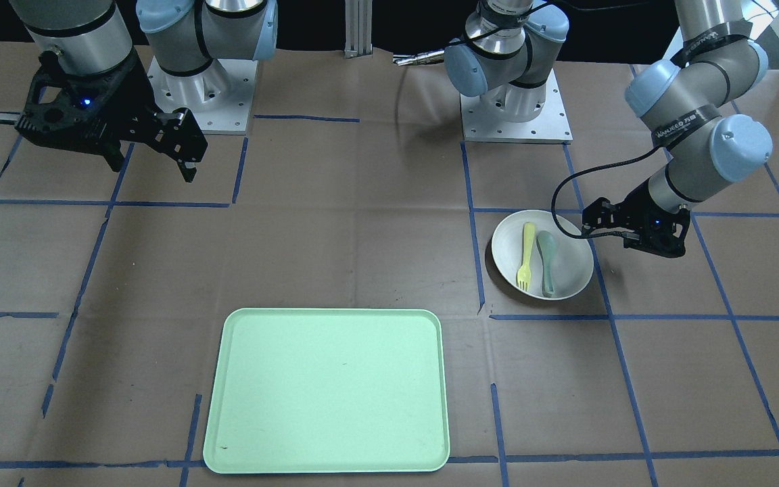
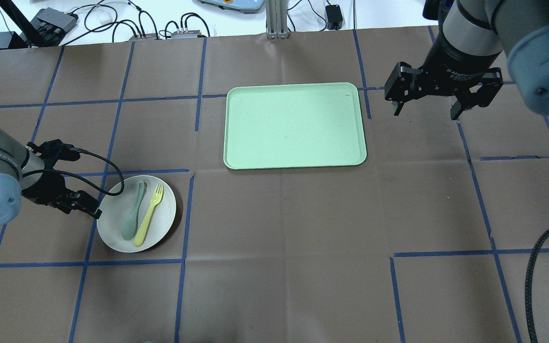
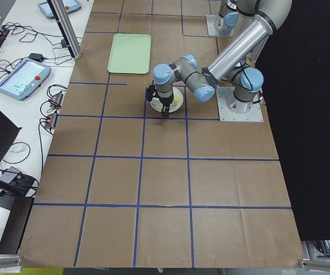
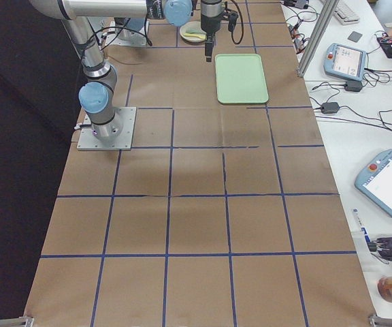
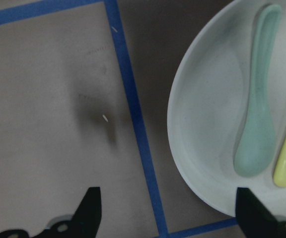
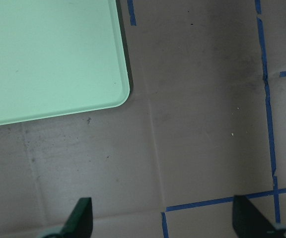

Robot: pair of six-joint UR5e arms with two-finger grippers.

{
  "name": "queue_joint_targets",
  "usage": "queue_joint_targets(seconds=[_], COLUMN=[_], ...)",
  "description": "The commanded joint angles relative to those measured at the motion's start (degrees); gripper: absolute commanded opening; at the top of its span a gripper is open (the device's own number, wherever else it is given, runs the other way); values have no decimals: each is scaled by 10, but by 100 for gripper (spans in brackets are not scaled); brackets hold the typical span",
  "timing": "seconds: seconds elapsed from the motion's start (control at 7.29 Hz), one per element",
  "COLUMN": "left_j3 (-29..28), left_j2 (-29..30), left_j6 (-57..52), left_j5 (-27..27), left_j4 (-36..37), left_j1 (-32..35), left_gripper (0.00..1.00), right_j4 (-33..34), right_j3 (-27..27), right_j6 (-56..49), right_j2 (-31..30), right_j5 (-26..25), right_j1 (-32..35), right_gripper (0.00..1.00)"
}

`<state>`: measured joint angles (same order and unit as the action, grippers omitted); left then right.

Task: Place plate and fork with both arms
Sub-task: 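Move the left gripper down toward the rim of the white plate, then close the left gripper on the white plate's rim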

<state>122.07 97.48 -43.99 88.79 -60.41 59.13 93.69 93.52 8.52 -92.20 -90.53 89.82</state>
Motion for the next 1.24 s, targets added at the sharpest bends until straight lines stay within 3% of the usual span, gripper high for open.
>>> queue_joint_targets(seconds=[0.0,1.1], left_j3=[-7,-11], left_j2=[30,60], left_j6=[8,90], left_j5=[-4,-22], left_j4=[-1,7], left_j1=[8,7], left_gripper=[78,64], right_j4=[-1,0], right_j3=[0,0], right_j6=[-1,0], right_j2=[0,0], right_j5=[0,0], right_j1=[0,0], right_gripper=[100,100])
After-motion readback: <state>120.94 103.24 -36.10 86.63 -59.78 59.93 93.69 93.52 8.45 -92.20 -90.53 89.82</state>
